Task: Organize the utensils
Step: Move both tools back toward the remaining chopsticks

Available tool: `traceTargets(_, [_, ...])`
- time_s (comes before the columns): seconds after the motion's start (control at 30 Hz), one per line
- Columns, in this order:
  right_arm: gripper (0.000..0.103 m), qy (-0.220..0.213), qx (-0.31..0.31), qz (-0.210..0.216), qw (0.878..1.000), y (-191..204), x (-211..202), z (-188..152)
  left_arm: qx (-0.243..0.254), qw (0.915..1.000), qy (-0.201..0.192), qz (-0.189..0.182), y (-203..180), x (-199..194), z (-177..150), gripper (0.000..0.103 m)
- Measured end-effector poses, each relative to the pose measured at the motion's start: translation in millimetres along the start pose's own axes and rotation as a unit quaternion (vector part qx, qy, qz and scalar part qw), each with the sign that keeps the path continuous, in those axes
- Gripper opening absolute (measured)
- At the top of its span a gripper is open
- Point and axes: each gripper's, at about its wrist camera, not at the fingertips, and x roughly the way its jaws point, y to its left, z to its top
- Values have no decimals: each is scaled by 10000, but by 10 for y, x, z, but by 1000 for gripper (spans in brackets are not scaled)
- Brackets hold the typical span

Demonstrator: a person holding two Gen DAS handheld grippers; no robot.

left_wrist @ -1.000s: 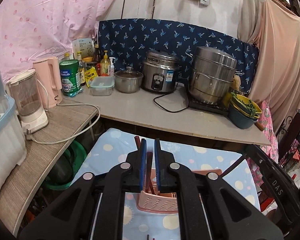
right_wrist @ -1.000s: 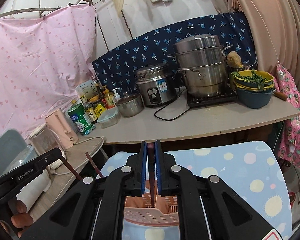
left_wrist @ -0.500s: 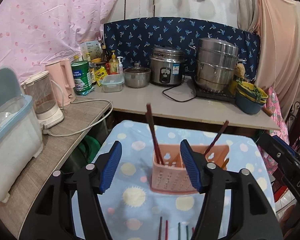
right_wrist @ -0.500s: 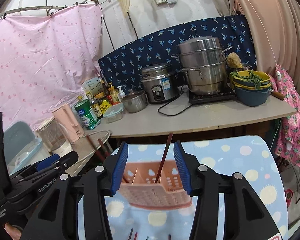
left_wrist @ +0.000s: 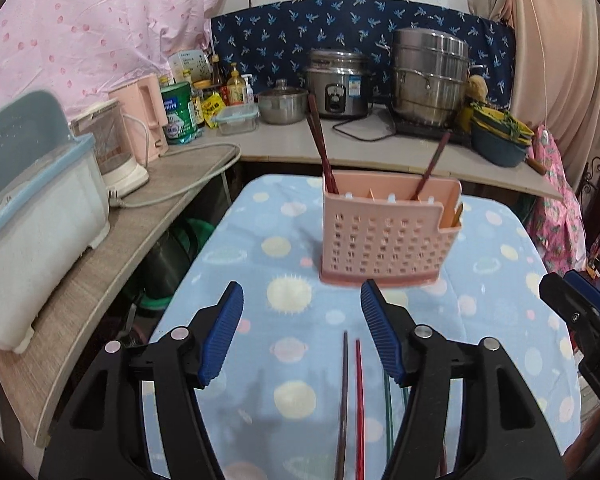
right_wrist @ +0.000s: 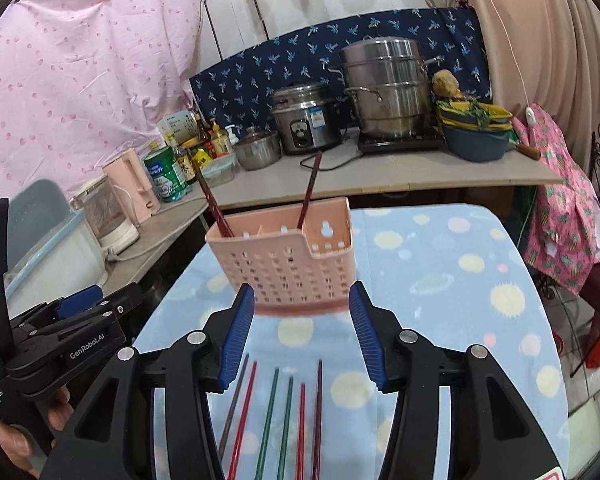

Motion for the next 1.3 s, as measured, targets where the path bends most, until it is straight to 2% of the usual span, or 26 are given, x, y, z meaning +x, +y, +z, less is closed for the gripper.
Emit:
traceTargets(0.5, [48, 550, -285, -394, 9973, -35, -246, -898, 35, 9980, 623, 75, 140, -92, -952, 58])
traceTargets(0.9, [47, 1027, -438, -562, 9922, -22, -275, -1494, 141, 9951, 979, 3, 133, -127, -1407, 58])
traceTargets(1.03, [44, 1137, -494, -567, 9907, 8, -260, -1627, 165, 9939, 1091, -39, 113, -119, -1507, 58])
traceTargets(1.3, [26, 1443, -512, -533, 9868, 23, -165, -1847, 202, 9919, 1255, -79, 100, -96, -1625, 58])
